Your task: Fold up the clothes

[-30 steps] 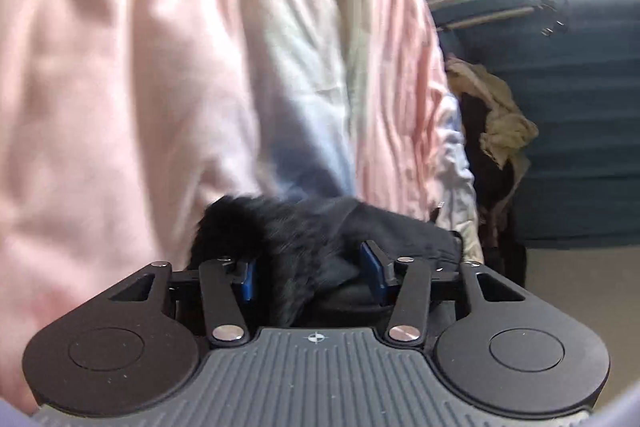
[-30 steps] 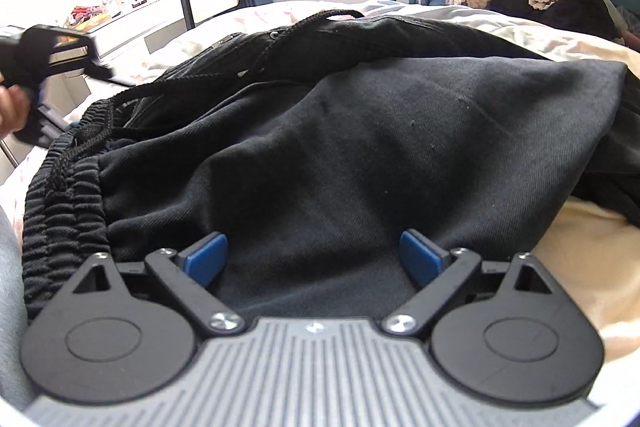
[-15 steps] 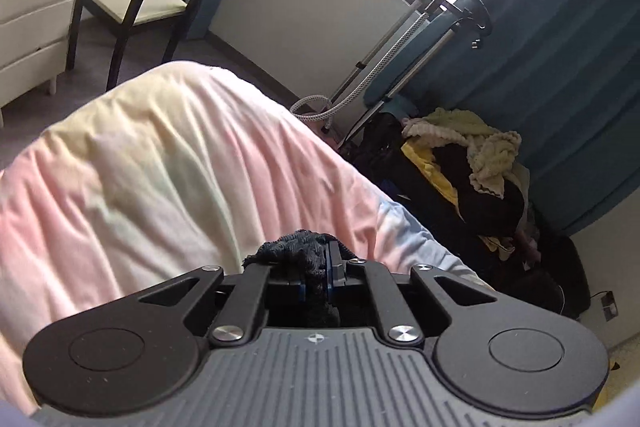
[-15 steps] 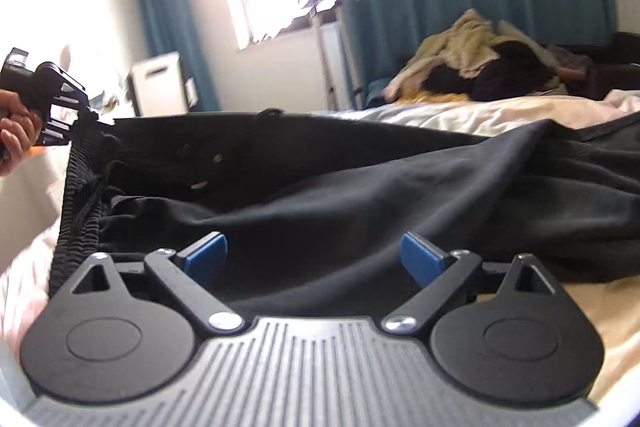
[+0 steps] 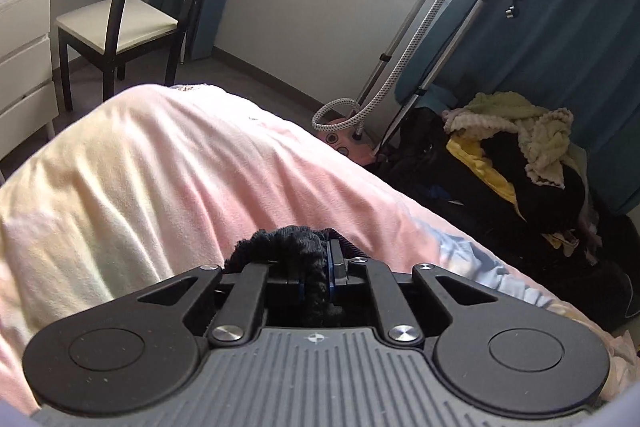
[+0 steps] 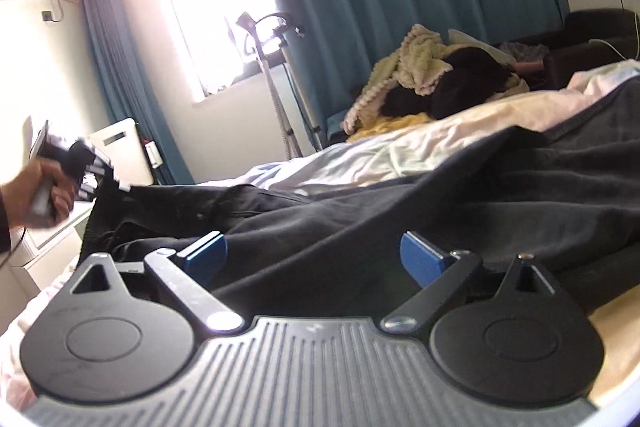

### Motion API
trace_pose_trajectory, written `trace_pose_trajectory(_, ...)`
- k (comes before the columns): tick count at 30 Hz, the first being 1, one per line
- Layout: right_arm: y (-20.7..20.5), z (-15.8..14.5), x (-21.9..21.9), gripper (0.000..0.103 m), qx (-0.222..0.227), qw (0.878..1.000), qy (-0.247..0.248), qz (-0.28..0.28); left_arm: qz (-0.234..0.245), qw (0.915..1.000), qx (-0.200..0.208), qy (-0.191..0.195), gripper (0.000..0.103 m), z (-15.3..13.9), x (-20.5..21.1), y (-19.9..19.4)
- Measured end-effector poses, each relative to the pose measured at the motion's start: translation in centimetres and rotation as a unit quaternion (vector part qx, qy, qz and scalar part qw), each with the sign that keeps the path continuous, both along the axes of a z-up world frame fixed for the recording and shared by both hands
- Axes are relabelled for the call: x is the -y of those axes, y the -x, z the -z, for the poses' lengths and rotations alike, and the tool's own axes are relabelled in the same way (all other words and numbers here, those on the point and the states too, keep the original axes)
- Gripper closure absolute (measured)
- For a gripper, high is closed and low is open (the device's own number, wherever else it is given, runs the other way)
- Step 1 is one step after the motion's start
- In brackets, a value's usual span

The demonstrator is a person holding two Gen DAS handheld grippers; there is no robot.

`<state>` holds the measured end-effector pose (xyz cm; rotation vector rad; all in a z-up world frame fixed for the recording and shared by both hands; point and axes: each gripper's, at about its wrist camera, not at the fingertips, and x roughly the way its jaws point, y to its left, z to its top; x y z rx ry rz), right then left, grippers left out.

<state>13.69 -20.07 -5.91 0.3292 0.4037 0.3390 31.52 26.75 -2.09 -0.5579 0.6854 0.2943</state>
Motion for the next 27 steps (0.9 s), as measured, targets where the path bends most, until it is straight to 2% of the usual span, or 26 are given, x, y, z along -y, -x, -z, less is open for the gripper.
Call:
trace_pose_trajectory(1,-0.4,0.2,0.0,0.008,-0.004,1.0,-0.002,0.001,0.012,0.9999,0.0,-0.002,0.084,0.7,0.0,0.2)
trace_pose_trajectory(3,-1.0,0.6,0.0,0.008,-0.008,1.0,-0.005,0.0,0.041,0.9986,-0.017,-0.03,0.048,1.4,0.7,0.8)
trace_pose_trajectory(4,-1.2,0.8,-0.1,0.008,-0.009,1.0,-0.003,0.001,0.056,0.9972,-0.021,-0.046,0.042,1.5,1.1,1.4)
trace_pose_trajectory(6,-1.3,0.8,-0.2,0.008,-0.01,1.0,-0.005,0.003,0.086,0.9921,-0.019,-0.089,0.02,1.0,2.3,3.6)
trace_pose_trajectory(7,-1.3,0.8,-0.2,0.008,-0.01,1.0,-0.007,0.004,0.102,0.9879,-0.02,-0.116,0.015,0.7,3.1,4.9)
trace_pose_trajectory(10,-0.8,0.3,-0.1,0.008,-0.005,1.0,-0.003,0.014,0.171,0.9638,-0.003,-0.205,0.014,-0.3,6.5,10.1)
trace_pose_trajectory(13,0.0,-0.4,0.1,0.008,0.002,1.0,0.005,0.024,0.246,0.9284,0.022,-0.277,0.011,-1.2,10.5,15.8)
trace_pose_trajectory(16,0.7,-1.1,0.4,0.008,0.009,0.999,0.012,0.035,0.348,0.8899,0.031,-0.293,0.011,-0.9,15.1,21.0)
trace_pose_trajectory(19,1.5,-1.7,0.6,0.008,0.016,0.999,0.02,0.046,0.396,0.8545,0.01,-0.337,0.011,0.4,19.7,24.4)
trace_pose_trajectory(21,2.1,-1.9,0.8,0.008,0.016,0.998,0.028,0.052,0.405,0.8393,-0.021,-0.362,0.011,1.7,22.1,25.3)
trace_pose_trajectory(23,2.7,-1.9,1.0,0.008,0.012,0.998,0.036,0.059,0.405,0.8325,-0.051,-0.374,0.013,2.9,23.5,25.5)
trace_pose_trajectory(27,3.7,-1.8,2.2,0.008,-0.009,0.997,0.022,0.077,0.404,0.8208,-0.073,-0.397,0.014,4.2,25.4,25.6)
